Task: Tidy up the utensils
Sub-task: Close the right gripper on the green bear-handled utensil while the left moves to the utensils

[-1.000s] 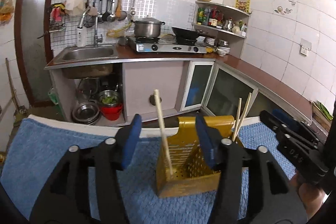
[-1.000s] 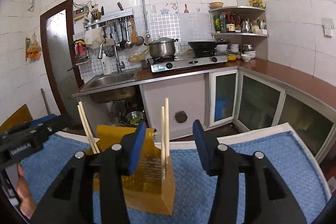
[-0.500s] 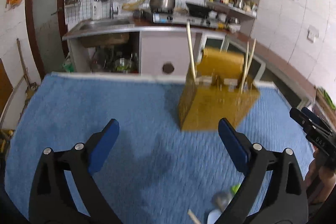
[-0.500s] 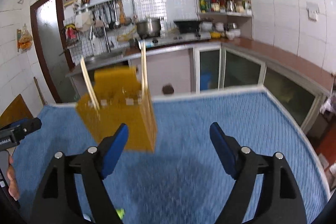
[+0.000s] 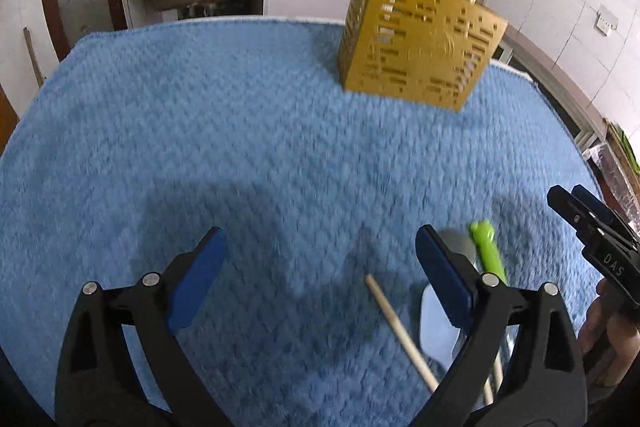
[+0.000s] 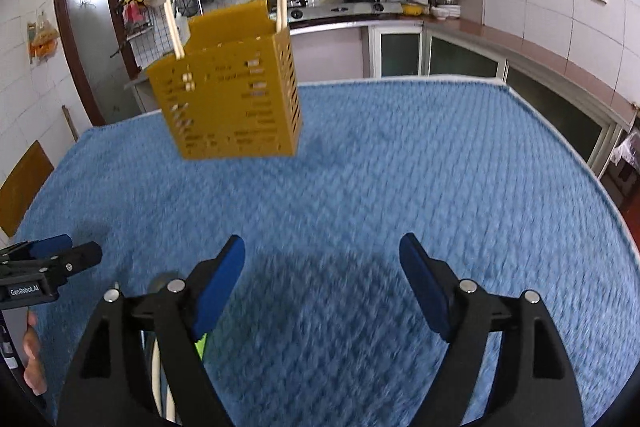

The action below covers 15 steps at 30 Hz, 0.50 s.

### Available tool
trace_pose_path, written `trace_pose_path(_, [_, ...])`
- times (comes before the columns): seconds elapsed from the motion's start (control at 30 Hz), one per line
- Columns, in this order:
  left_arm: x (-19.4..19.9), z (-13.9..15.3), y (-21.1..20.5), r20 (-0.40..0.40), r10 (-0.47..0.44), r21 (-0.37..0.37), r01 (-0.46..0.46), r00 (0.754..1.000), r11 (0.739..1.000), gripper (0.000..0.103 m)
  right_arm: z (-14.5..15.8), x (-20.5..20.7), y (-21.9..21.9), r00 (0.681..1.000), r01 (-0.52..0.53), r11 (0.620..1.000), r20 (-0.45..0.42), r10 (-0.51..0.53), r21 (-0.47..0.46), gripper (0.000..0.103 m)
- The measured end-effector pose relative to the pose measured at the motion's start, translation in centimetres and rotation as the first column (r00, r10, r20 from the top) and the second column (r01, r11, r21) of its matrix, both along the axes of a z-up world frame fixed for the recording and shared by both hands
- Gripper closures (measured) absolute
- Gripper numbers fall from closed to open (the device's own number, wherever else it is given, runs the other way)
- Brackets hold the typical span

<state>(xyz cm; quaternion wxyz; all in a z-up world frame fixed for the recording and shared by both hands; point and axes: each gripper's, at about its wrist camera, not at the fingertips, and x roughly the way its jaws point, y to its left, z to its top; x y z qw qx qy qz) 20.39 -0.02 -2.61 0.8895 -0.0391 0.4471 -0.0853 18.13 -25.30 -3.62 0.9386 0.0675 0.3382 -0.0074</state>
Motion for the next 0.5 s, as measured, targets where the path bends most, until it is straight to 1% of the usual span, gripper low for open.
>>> trace_pose_path(0.07, [-0.5,-0.5,-0.2,-0.011,-0.001,0.008,0.002,1.0,1.0,0.013,-0.7,-0.3,0.1,1.0,0.004,1.0,-0.009,-0.004,0.002,0.025])
trace_pose_path(0.1, [-0.6,-0.7,-0.4,-0.016,-0.004,0.01,0.004,1.0,1.0,0.018,-0.9,-0.5,0.1,1.0,0.002,1.0,-0.011,-0.002,0.004,0.025])
trace_pose_path(0.13, [-0.8,-0.8,-0.5,-0.023,-0.008,0.01,0.008,1.0,1.0,0.026,-1.2,-0.7,0.3,1.0,-0.002,1.0,-0.015,0.002,0.004,0.025])
trace_pose_path(0.17, [-0.9,-1.1,-0.7,-0.039,-0.013,0.008,0.013,0.999,1.0,0.03,-1.4,-0.8,0.4,1.0,-0.002,1.0,-0.019,0.002,-0.001,0.025])
trace_pose_path(0.23, [-1.0,-1.6,-1.3,-0.068,-0.024,0.008,0.025,0.997,1.0,0.048,-1.8,-1.0,0.5,1.0,-0.003,1.0,-0.025,0.003,-0.011,0.025])
trace_pose_path(0.3, [-1.2,-1.7,-1.9,-0.067,-0.02,0.038,0.023,0.998,0.999,0.052,-2.0,-1.1,0.5,1.0,-0.002,1.0,-0.027,0.002,-0.011,0.025])
trace_pose_path(0.37, [-1.3,-1.7,-2.2,-0.073,-0.028,0.033,0.03,0.997,0.999,0.056,-1.9,-1.1,0.6,1.0,-0.003,1.0,-0.024,0.003,-0.009,0.025])
trace_pose_path(0.43, [-1.2,-1.6,-2.5,-0.087,-0.026,0.026,0.028,0.996,0.999,0.065,-1.7,-1.1,0.7,1.0,-0.004,1.0,-0.02,0.004,-0.013,0.025])
trace_pose_path(0.47, [-1.1,-1.6,-2.7,-0.093,-0.024,0.031,0.027,0.995,0.999,0.067,-1.7,-1.1,0.7,1.0,-0.007,1.0,-0.021,0.007,-0.015,0.025])
trace_pose_path(0.5, [-1.1,-1.7,-2.9,-0.099,-0.026,0.034,0.03,0.995,0.999,0.073,-1.7,-1.0,0.8,1.0,-0.009,1.0,-0.022,0.008,-0.016,0.025])
